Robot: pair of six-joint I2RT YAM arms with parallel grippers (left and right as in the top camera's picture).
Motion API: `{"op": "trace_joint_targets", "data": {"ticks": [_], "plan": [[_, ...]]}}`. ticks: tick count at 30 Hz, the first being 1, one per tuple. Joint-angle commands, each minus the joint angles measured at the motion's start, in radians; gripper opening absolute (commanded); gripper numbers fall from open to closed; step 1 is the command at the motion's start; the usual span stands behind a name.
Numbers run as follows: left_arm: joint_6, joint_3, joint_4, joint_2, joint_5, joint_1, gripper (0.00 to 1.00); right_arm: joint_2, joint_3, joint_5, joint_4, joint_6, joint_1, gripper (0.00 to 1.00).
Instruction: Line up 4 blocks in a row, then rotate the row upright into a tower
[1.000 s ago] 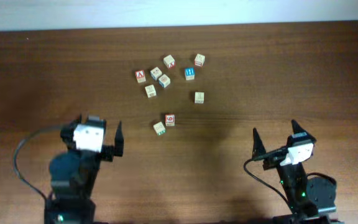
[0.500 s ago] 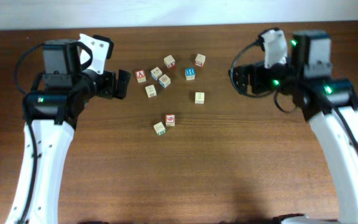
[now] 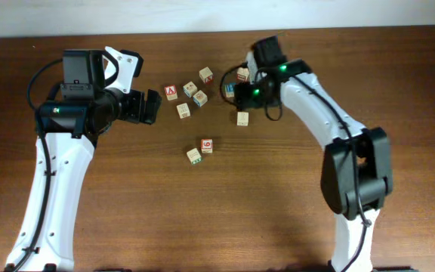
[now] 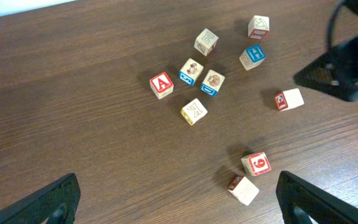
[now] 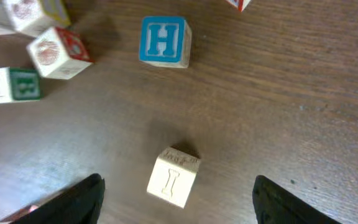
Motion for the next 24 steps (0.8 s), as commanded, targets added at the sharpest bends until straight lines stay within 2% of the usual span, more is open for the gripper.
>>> {"op": "trace_joint_targets", "data": {"ticks": [1,4,10,13,14,17,20,24], "plan": [[-0.005,0.018,-0.001,0.005,0.002,0.002,0.99,0.037,0.018,0.171,0.043,0.116,0.052,0.68],[-0.005,0.018,0.000,0.005,0.002,0.002,0.99,0.084,0.018,0.216,0.059,0.176,0.072,0.60],[-0.005,0.018,-0.001,0.005,0.002,0.002,0.99,0.134,0.014,0.175,0.018,0.211,0.082,0.58],[-0.005,0.018,-0.001,0.005,0.002,0.002,0.99,0.134,0.014,0.169,-0.040,0.290,0.084,0.48],[-0.005,0.018,-0.001,0.005,0.002,0.002,0.99,0.134,0.014,0.169,-0.064,0.301,0.084,0.41],[-0.005,0.018,-0.001,0.005,0.002,0.002,0.99,0.134,0.014,0.168,-0.063,0.296,0.084,0.31],[-0.005,0.018,-0.001,0.005,0.002,0.002,0.99,0.109,0.034,0.146,-0.096,0.286,0.079,0.31],[-0.005,0.018,-0.001,0.005,0.002,0.002,0.99,-0.008,0.100,0.124,-0.264,0.249,0.069,0.30]]}}
